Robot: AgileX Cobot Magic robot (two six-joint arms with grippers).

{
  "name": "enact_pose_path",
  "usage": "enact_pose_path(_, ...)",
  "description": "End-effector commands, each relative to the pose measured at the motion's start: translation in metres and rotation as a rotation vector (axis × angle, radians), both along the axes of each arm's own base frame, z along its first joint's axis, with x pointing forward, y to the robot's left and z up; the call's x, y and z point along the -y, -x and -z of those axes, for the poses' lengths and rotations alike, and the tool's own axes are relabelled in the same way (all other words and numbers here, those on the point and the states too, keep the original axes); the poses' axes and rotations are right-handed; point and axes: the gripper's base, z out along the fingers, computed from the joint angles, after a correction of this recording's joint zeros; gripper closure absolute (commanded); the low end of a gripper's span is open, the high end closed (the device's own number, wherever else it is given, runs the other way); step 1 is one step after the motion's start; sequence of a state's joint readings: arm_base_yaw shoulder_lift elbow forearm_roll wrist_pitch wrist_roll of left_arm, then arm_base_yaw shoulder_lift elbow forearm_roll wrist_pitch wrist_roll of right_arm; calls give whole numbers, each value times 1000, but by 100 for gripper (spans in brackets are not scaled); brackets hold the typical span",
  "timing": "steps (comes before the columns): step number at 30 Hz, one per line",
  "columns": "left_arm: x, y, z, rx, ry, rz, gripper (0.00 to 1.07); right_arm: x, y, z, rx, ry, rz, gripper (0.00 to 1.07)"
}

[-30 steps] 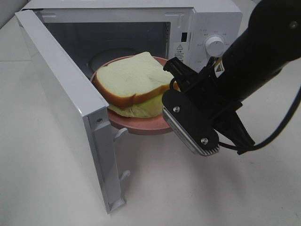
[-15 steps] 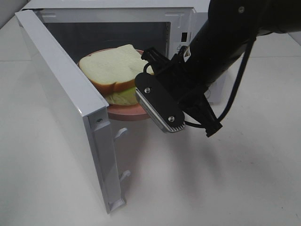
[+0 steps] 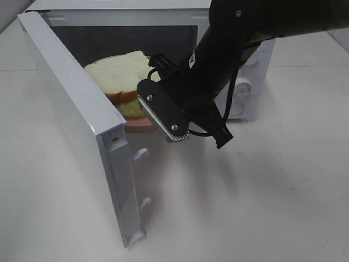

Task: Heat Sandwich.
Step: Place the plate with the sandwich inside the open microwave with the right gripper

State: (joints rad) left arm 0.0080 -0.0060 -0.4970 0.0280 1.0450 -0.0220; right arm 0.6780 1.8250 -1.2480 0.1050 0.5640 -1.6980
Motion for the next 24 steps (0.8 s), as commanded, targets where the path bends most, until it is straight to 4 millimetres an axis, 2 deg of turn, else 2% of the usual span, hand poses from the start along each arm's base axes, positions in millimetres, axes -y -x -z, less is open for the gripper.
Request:
enact_pose_path(1, 0, 3, 0, 31, 1, -5, 9, -5, -9, -1, 24, -21, 14, 107)
enact_pose_path(8, 0, 3, 0, 31, 1, -5, 9, -14, -26, 4, 28, 1, 57, 107)
enact_pose_path(24, 0, 3, 0, 31, 1, -5, 9, -31, -52, 9, 21, 16, 106, 107)
